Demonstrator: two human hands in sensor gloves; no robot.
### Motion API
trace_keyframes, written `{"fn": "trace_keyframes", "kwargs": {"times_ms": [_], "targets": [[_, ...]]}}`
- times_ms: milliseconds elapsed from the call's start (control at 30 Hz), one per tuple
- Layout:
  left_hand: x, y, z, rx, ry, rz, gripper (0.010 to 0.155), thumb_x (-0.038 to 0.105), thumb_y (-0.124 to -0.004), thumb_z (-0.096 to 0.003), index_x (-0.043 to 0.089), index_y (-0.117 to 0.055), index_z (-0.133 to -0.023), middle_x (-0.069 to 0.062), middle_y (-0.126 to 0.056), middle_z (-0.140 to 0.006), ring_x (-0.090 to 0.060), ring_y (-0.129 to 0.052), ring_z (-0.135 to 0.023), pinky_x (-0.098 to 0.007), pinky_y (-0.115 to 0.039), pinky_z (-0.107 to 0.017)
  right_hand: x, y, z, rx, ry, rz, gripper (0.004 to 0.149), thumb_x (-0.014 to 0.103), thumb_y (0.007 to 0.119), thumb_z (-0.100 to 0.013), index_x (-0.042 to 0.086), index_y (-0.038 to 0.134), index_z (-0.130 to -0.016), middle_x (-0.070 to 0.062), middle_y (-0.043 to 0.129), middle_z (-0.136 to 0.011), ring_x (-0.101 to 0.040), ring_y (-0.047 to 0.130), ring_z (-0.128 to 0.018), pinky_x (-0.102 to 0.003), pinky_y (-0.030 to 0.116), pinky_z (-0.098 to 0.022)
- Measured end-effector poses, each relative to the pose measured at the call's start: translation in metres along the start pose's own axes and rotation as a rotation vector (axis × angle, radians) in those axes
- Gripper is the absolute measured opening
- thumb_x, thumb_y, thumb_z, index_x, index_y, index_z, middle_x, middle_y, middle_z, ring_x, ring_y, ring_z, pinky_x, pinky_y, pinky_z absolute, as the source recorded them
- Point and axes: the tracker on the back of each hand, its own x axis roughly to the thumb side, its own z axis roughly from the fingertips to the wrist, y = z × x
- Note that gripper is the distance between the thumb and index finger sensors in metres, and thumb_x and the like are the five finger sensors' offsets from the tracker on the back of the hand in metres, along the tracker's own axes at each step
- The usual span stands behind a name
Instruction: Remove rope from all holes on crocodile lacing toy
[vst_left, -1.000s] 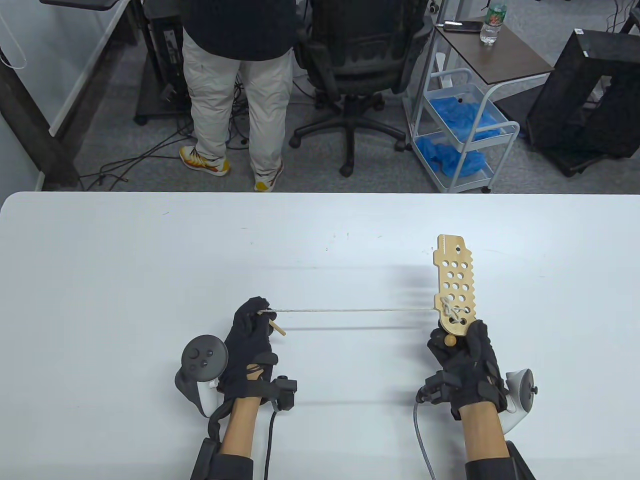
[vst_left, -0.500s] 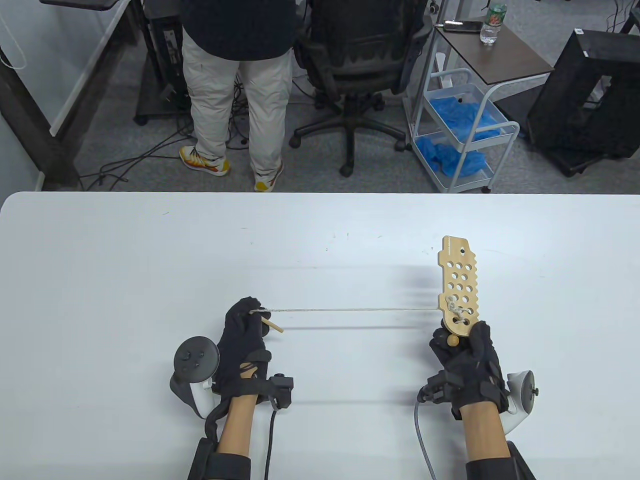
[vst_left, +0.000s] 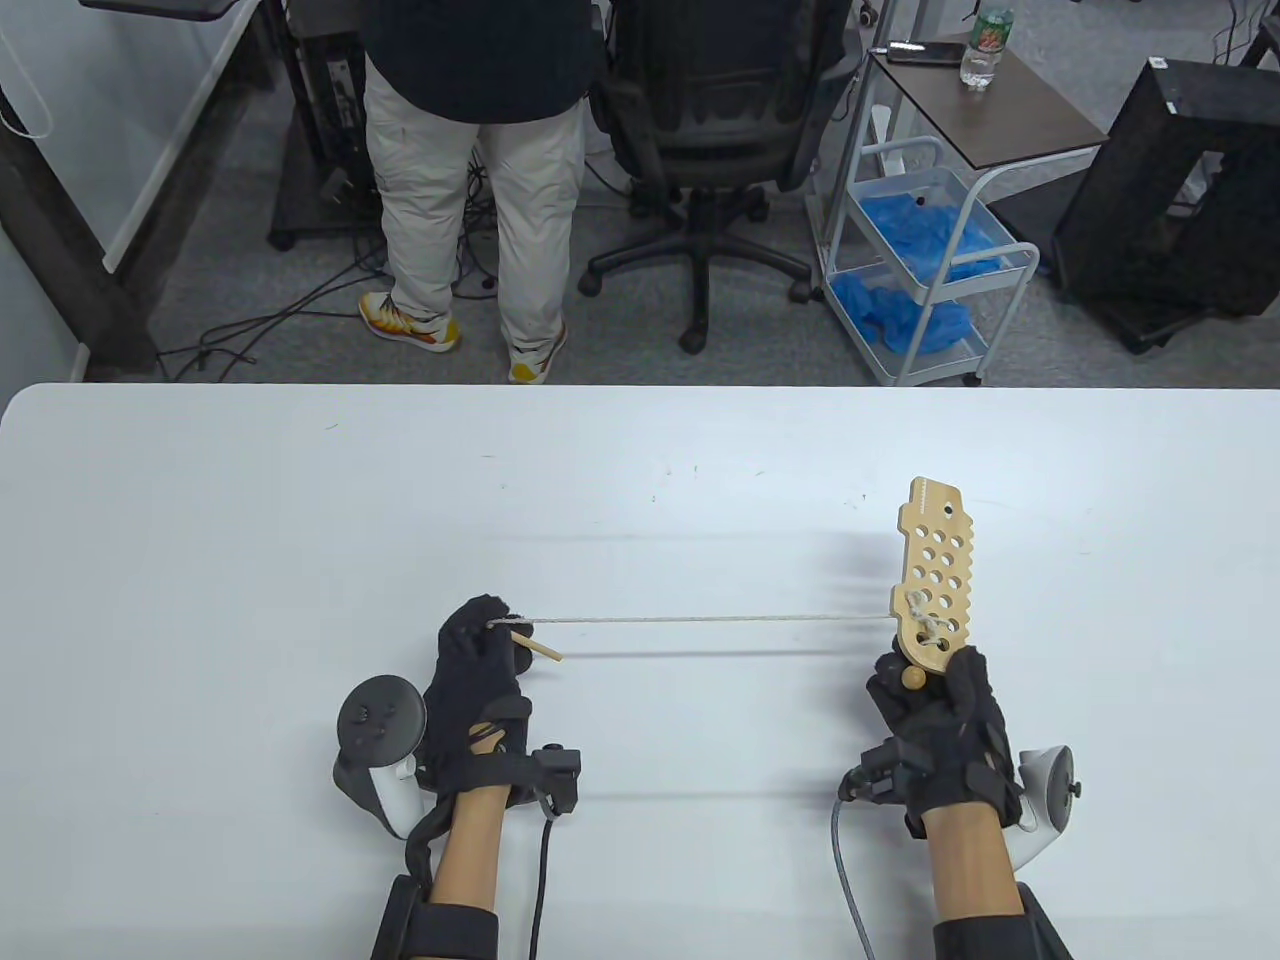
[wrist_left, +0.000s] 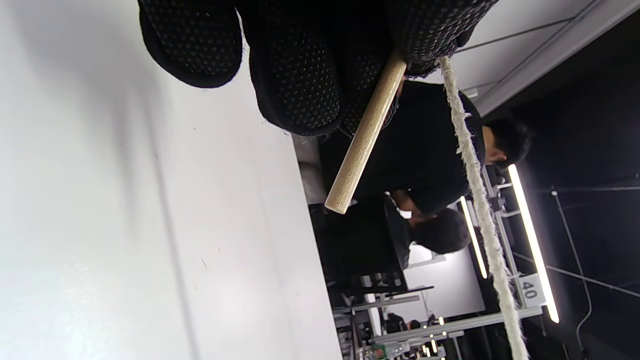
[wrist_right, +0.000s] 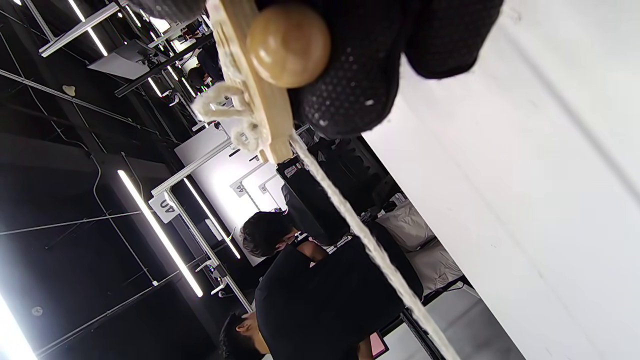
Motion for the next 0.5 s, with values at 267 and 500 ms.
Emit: {"fn": "trace_keyframes", "kwargs": {"times_ms": [267, 500], "targets": [[-0.0025, 0.0022, -0.0007, 0.007, 0.022, 0.019, 0.044, 0.042, -0.069, -0.0551, 0.046, -0.064, -0.099, 0.008, -0.092, -0.088, -0.013, -0.095, -0.071, -0.046, -0.080, -0.060, -0.0004, -0.0069, -0.0015, -0.055, -0.013, -0.034, 0.052, 0.040, 0.065, -0.050, 0.009, 0.062, -0.092, -0.018, 0.083, -0.081, -0.030, 0.093, -0.060, -0.057, 0.070, -0.056], [-0.0053, 0.0040, -0.0012, 0.015, 0.047, 0.059, 0.044, 0.042, -0.068, -0.0552, 0.046, -0.063, -0.099, 0.009, -0.092, -0.088, -0.013, -0.095, -0.071, -0.045, -0.080, -0.061, 0.0006, -0.0090, -0.0003, -0.083, -0.022, -0.029, 0.052, 0.041, 0.065, -0.050, 0.011, 0.061, -0.093, -0.016, 0.082, -0.082, -0.029, 0.092, -0.061, -0.056, 0.071, -0.056]]}}
